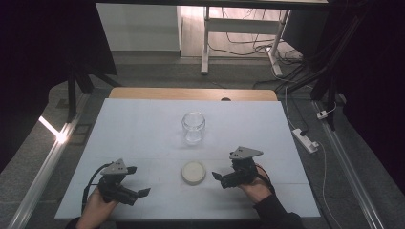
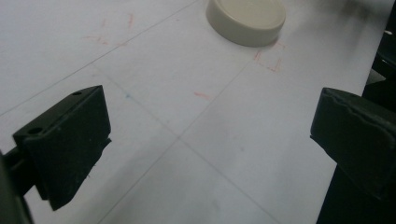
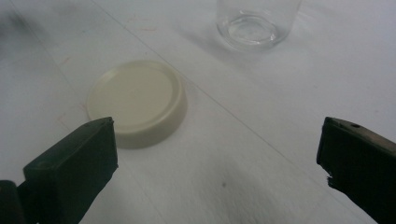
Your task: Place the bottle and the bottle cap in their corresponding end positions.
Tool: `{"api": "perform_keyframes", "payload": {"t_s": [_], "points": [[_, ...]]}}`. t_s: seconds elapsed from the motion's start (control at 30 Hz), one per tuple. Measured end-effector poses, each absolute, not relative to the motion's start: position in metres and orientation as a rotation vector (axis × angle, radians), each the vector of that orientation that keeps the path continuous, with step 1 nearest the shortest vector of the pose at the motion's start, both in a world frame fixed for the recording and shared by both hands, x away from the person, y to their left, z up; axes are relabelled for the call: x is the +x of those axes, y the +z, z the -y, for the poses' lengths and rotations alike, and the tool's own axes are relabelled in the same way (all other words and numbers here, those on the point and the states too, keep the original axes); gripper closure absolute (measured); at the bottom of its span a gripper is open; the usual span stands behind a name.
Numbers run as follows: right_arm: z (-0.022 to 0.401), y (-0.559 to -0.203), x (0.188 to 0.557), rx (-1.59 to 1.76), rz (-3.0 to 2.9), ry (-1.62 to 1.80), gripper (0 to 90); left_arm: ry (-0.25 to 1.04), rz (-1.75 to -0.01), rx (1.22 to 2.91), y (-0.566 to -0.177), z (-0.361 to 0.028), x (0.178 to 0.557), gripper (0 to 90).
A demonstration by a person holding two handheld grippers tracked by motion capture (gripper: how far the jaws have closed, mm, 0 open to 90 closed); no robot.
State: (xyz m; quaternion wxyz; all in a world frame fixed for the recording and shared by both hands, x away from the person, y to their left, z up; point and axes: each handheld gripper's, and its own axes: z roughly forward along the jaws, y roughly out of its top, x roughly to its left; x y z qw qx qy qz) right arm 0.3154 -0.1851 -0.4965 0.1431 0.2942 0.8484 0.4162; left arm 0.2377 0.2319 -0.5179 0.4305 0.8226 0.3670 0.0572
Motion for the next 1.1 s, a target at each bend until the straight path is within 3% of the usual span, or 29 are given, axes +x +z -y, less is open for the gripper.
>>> {"api": "perform_keyframes", "payload": {"t_s": [1.1], "points": [[0.281,-0.497,0.255,1.124,-2.308,1.114,0.0,0.238,-1.1,1.977,-0.523,-0.286,0.196,0.0]]}}
